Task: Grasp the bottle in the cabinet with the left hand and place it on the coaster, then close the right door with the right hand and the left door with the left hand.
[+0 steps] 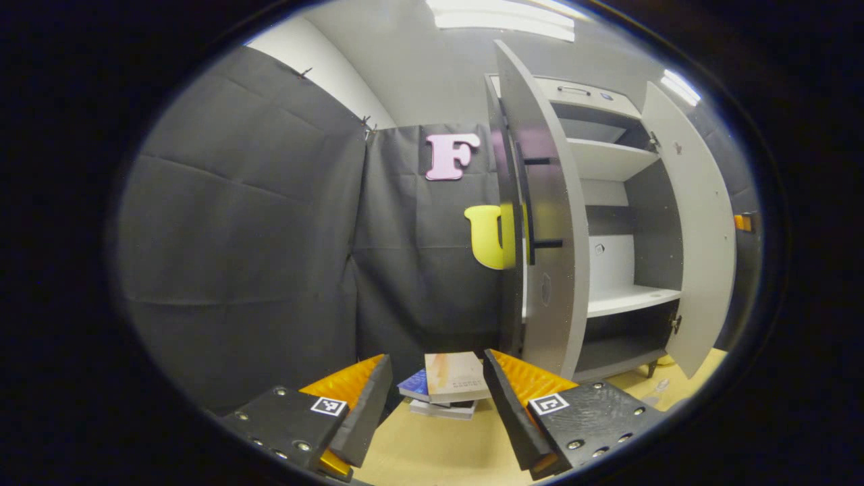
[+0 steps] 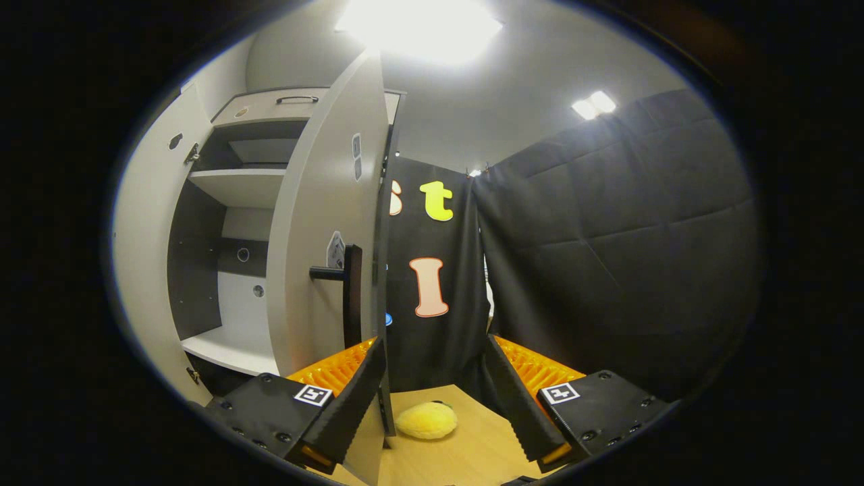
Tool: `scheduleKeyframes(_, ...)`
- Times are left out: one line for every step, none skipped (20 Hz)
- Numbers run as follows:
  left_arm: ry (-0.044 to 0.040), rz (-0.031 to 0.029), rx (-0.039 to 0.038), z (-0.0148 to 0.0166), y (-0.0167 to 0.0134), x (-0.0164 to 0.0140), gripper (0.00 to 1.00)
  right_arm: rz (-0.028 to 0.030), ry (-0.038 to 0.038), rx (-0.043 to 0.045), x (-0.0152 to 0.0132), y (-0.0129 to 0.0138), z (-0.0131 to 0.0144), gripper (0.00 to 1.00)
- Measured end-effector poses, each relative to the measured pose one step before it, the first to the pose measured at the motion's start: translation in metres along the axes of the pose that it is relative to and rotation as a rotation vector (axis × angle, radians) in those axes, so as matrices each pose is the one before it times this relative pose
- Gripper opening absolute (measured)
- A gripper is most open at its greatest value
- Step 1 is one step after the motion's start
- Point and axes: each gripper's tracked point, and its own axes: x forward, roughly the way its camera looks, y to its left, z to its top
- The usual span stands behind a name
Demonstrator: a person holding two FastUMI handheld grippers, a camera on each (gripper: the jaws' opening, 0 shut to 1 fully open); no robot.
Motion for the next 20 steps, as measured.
scheduleKeyframes(0.00073, -0.00124, 0.00190, -0.00043, 0.00125, 0.00061, 0.82, 0.01391, 0.00297, 0.01003, -0.00040, 0.00653, -0.00051, 0.92)
scheduleKeyframes(-0.00159, -0.00127, 0.00146, 0.00010, 0.00149, -0.00019, 0.82, 0.01711, 0.00372, 0.01004, 0.00015, 0.00819, -0.00126, 0.92)
scheduleKeyframes(-0.00409, 0.00243, 0.00029, -0.00056, 0.00225, -0.00102, 0.82, 0.01764, 0.00293, 0.00727, 0.00034, 0.00809, -0.00049, 0.96)
scheduleKeyframes(-0.00315, 0.00211, -0.00075, 0.00085, 0.00114, -0.00112, 0.82, 0.01678, 0.00149, 0.00575, 0.00115, 0.00782, -0.00062, 0.96)
scheduleKeyframes(0.00049, 0.00364, -0.00016, -0.00089, 0.00140, -0.00013, 0.82, 0.01575, 0.00097, 0.00663, 0.00135, 0.00789, -0.00044, 0.96)
scheduleKeyframes(0.00099, 0.00472, -0.00006, -0.00074, 0.00368, -0.00048, 0.82, 0.01371, 0.00185, 0.00567, 0.00157, 0.00734, -0.00078, 0.96)
scheduleKeyframes(0.00216, 0.00612, 0.00164, 0.00069, 0.00520, -0.00197, 0.82, 0.01202, 0.00028, 0.00526, 0.00170, 0.00611, -0.00014, 0.96)
scheduleKeyframes(0.00089, 0.00660, 0.00217, 0.00023, 0.00690, -0.00332, 0.82, 0.01614, 0.00133, 0.00569, 0.00225, 0.00845, -0.00084, 0.96)
scheduleKeyframes(0.00287, 0.00810, 0.00166, -0.00089, 0.00551, -0.00299, 0.82, 0.01303, 0.00137, 0.00415, 0.00280, 0.00649, -0.00129, 0.96)
scheduleKeyframes(0.00246, 0.00834, 0.00031, -0.00093, 0.00487, -0.00269, 0.82, 0.01603, 0.00483, 0.00092, 0.00307, 0.00792, -0.00178, 0.97)
scheduleKeyframes(0.00030, 0.00794, -0.00004, -0.00055, 0.00272, -0.00175, 0.82, 0.01378, 0.00674, -0.00353, 0.00229, 0.00616, -0.00252, 0.96)
scheduleKeyframes(-0.00032, 0.00609, -0.00030, 0.00100, 0.00288, -0.00183, 0.82, 0.00944, 0.00677, -0.00549, 0.00324, 0.00483, -0.00194, 0.97)
scheduleKeyframes(-0.00018, 0.00560, -0.00162, 0.00063, 0.00187, -0.00194, 0.82, 0.01153, 0.00372, -0.00338, 0.00245, 0.00445, -0.00258, 0.96)
scheduleKeyframes(-0.00021, 0.00361, -0.00314, 0.00048, 0.00106, -0.00252, 0.82, 0.01216, 0.00192, 0.00022, 0.00193, 0.00396, -0.00088, 0.97)
scheduleKeyframes(0.00114, 0.00231, -0.00287, 0.00039, 0.00056, -0.00151, 0.82, 0.01115, 0.00051, -0.00011, 0.00080, 0.00387, -0.00125, 0.92)
scheduleKeyframes(0.00070, 0.00220, -0.00167, 0.00064, 0.00154, -0.00094, 0.82, 0.00531, 0.00034, -0.00312, 0.00171, 0.00290, -0.00046, 0.96)
scheduleKeyframes(-0.00007, 0.00066, -0.00184, 0.00122, -0.00029, 0.00024, 0.82, 0.00251, 0.00026, -0.00368, 0.00108, 0.00172, 0.00020, 0.96)
scheduleKeyframes(-0.00015, -0.00275, -0.00097, 0.00111, -0.00192, 0.00130, 0.82, 0.00282, -0.00070, -0.00169, 0.00028, 0.00142, -0.00053, 0.96)
scheduleKeyframes(0.00169, -0.00063, -0.00021, 0.00193, -0.00147, 0.00204, 0.82, 0.00362, -0.00196, -0.00234, -0.00124, 0.00030, 0.00005, 0.96)
scheduleKeyframes(0.00328, -0.00378, -0.00097, 0.00193, -0.00238, 0.00285, 0.82, -0.00019, 0.00236, -0.00628, -0.00201, -0.00164, -0.00112, 0.97)
